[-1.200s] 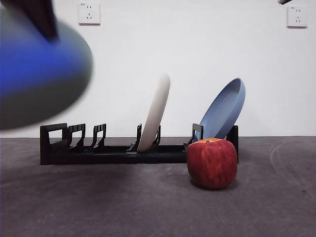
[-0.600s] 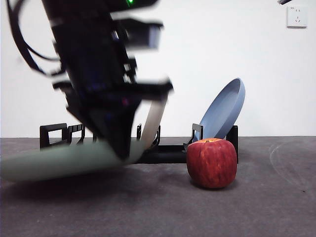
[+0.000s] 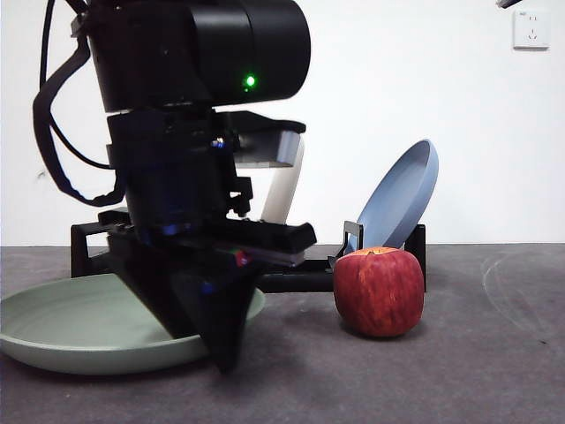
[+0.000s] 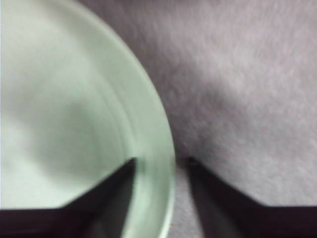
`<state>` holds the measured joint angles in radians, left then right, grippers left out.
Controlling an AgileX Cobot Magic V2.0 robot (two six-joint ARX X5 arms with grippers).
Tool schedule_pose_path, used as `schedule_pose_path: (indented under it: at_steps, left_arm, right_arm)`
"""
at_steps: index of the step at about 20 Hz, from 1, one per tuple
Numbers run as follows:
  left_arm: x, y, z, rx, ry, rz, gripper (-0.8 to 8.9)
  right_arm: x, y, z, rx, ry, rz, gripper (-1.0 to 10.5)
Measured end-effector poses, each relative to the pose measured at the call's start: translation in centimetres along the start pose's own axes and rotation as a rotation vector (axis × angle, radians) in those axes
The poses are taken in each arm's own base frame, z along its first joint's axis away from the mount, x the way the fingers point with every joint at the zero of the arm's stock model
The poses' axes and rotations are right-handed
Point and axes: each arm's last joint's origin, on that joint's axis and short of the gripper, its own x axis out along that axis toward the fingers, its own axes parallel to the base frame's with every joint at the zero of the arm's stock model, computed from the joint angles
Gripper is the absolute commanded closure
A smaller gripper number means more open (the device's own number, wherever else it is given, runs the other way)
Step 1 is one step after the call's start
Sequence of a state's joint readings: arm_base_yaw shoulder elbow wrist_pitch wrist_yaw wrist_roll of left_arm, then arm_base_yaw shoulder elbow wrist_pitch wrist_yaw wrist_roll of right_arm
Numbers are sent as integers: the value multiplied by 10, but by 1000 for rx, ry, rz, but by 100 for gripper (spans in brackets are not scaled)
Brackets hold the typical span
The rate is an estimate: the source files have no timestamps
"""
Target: Take the green plate from the plate rack,put the plate on the table,take the apple from the table,put the apple in the plate
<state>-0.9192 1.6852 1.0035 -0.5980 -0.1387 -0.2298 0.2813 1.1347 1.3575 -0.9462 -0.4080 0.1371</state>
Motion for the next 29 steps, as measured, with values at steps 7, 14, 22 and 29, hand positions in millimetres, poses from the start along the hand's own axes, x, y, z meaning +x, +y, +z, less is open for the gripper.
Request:
schedule_pose_path:
  at_steps: [7,14,22,29]
  left_arm:
    - [-13,4,2,-19,-44,-10,485]
    - [-161,24,8,-69,-432,-99,485]
    - [-310,63,-82,22,-655,-181,485]
    - [-332,85,-158,4,-673,-123,500]
  right_arm:
    - [0,0,0,2,4,-1,411]
    - [0,-1,-9,-6,83,-10,411]
    - [-6,-1,-35,-27,347,-14,411]
    - [0,16,-40,-120,396,-28,411]
